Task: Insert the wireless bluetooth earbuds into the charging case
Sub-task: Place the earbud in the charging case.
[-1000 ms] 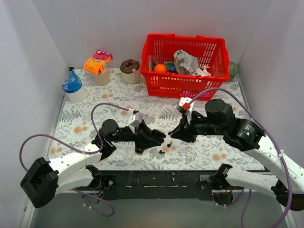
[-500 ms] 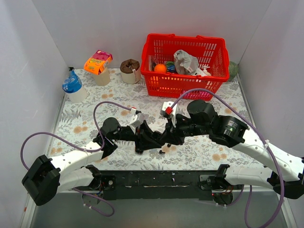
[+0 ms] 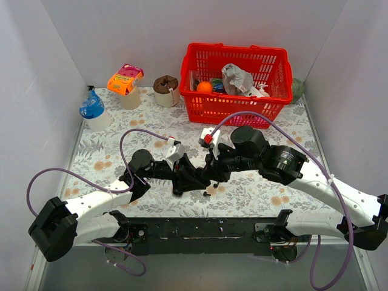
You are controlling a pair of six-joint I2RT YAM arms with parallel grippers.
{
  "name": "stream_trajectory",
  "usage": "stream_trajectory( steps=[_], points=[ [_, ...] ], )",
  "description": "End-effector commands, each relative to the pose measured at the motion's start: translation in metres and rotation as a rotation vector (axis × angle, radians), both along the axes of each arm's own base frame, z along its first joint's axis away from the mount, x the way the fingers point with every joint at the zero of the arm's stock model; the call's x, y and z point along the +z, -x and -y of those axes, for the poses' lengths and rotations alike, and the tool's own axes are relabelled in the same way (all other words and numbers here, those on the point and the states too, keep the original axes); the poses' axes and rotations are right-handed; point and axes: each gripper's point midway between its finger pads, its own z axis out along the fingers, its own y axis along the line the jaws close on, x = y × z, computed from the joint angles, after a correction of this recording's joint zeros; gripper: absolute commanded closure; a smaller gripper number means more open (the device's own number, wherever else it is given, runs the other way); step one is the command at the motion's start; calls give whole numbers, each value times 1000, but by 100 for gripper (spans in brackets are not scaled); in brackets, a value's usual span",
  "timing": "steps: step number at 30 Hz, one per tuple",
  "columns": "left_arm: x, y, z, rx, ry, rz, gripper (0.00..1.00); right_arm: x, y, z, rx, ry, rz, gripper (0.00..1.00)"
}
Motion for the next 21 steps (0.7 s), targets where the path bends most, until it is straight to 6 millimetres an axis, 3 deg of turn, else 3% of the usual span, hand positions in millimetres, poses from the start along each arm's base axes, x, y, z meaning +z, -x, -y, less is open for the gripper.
stream_trajectory(
  steps=[1, 20, 21],
  points=[
    [18, -3, 1, -2, 42, 46, 100, 20, -7, -8, -4, -61, 57, 99],
    [19, -8, 2, 25, 53, 63, 100, 6, -8, -15, -5, -12, 38, 99],
    [20, -8, 2, 26, 55, 67, 100, 6, -9, -14, -16, -10, 41, 93]
  ],
)
